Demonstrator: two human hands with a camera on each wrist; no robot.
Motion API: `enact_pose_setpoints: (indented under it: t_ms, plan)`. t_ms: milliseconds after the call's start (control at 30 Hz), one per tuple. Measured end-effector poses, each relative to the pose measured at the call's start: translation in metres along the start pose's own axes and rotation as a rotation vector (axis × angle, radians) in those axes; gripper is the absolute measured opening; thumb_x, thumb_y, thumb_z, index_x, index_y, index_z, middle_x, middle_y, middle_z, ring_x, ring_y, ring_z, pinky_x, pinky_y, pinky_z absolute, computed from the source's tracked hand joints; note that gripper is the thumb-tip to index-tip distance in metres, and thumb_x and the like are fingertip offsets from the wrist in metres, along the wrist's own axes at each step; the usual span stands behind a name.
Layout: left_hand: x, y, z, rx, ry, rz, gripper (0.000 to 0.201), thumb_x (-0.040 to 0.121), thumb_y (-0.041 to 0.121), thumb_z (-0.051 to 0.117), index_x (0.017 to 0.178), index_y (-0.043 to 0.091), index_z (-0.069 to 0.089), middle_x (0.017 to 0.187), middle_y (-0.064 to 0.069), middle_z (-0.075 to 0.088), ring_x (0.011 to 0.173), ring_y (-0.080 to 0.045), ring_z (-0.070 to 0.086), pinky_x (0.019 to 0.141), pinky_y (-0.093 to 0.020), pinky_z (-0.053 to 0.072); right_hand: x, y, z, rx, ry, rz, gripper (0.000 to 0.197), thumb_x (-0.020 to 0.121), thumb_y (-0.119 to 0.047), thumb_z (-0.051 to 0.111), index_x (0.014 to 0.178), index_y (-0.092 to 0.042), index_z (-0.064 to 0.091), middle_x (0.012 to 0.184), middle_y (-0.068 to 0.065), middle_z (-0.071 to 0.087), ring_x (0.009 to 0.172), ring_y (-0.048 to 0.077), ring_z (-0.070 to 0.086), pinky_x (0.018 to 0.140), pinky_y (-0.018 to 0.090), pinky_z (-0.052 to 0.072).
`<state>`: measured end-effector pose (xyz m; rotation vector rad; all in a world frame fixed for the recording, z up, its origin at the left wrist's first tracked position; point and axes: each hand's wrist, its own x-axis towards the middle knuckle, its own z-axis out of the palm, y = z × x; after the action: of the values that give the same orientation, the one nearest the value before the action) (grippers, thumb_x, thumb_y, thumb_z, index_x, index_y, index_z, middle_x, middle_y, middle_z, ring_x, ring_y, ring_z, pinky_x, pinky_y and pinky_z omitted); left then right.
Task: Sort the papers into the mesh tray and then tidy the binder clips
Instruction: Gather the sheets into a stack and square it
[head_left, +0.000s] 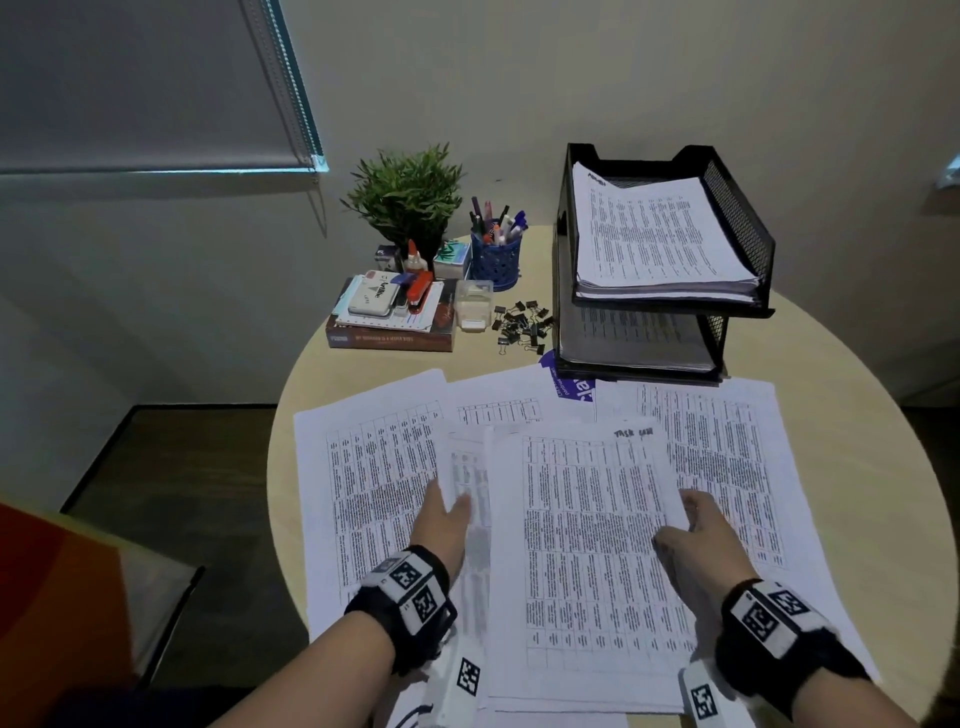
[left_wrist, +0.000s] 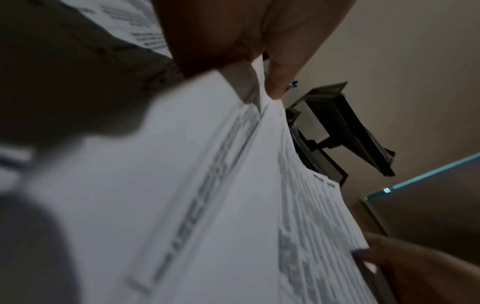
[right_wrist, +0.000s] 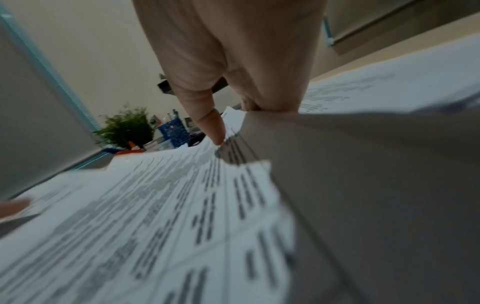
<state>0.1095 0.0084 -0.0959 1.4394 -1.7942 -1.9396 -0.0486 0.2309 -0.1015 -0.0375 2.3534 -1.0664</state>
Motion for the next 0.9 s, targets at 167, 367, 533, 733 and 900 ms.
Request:
enact_pose_setpoints:
  t_ms: [167, 367, 533, 733, 900]
  plan:
    - [-0.025, 0.005, 0.023, 0.230, -0.229, 0.035, 0.044, 0.091, 0.026, 0.058, 0.131, 0.014, 0.045, 0.117, -0.006, 0.062, 0.106, -0.026, 0.060, 0.097, -0.036, 0.048, -0.004, -0.003, 0.013, -0.142, -0.023, -0.030, 0.043, 0.088, -0.010, 0.056, 0.129, -0.001, 0.045, 0.116, 0.017, 0.057, 0.087, 0.024, 0.056, 0.071, 0.029, 0.042]
    - [-0.032, 0.000, 0.033, 0.309, -0.239, 0.100, 0.012, 0.091, 0.009, 0.052, 0.088, 0.020, 0.047, 0.069, 0.002, 0.039, 0.054, -0.009, 0.037, 0.049, -0.016, 0.035, -0.002, 0.001, 0.017, -0.102, -0.019, -0.072, 0.023, 0.089, -0.011, 0.056, 0.104, -0.015, 0.039, 0.078, -0.001, 0.043, 0.064, 0.014, 0.044, 0.054, 0.023, 0.034]
    - [-0.035, -0.004, 0.033, 0.215, -0.235, 0.081, 0.015, 0.090, 0.007, 0.049, 0.078, 0.014, 0.045, 0.062, 0.000, 0.034, 0.050, -0.012, 0.029, 0.050, -0.021, 0.028, 0.000, 0.009, 0.007, 0.313, -0.025, 0.037, 0.012, 0.078, -0.005, 0.064, 0.079, -0.011, 0.054, 0.066, 0.003, 0.049, 0.059, 0.020, 0.045, 0.073, 0.037, 0.035]
    - [-0.036, -0.004, 0.032, -0.035, -0.231, 0.031, 0.015, 0.074, 0.006, 0.069, 0.080, 0.005, 0.055, 0.080, -0.011, 0.047, 0.075, -0.022, 0.050, 0.070, -0.032, 0.045, -0.015, 0.014, 0.001, 0.672, -0.160, 0.038, 0.094, 0.065, -0.021, 0.084, 0.143, -0.010, 0.034, 0.150, 0.006, 0.035, 0.129, 0.024, 0.046, 0.107, 0.035, 0.034]
    - [-0.033, 0.020, 0.029, -0.178, -0.179, 0.085, 0.018, 0.075, 0.002, 0.073, 0.090, 0.004, 0.064, 0.095, -0.018, 0.067, 0.089, -0.030, 0.066, 0.072, -0.026, 0.057, -0.036, -0.013, -0.014, 0.812, -0.266, 0.018, 0.040, 0.077, -0.004, 0.072, 0.111, -0.001, 0.051, 0.103, -0.001, 0.063, 0.098, 0.011, 0.054, 0.099, 0.026, 0.034]
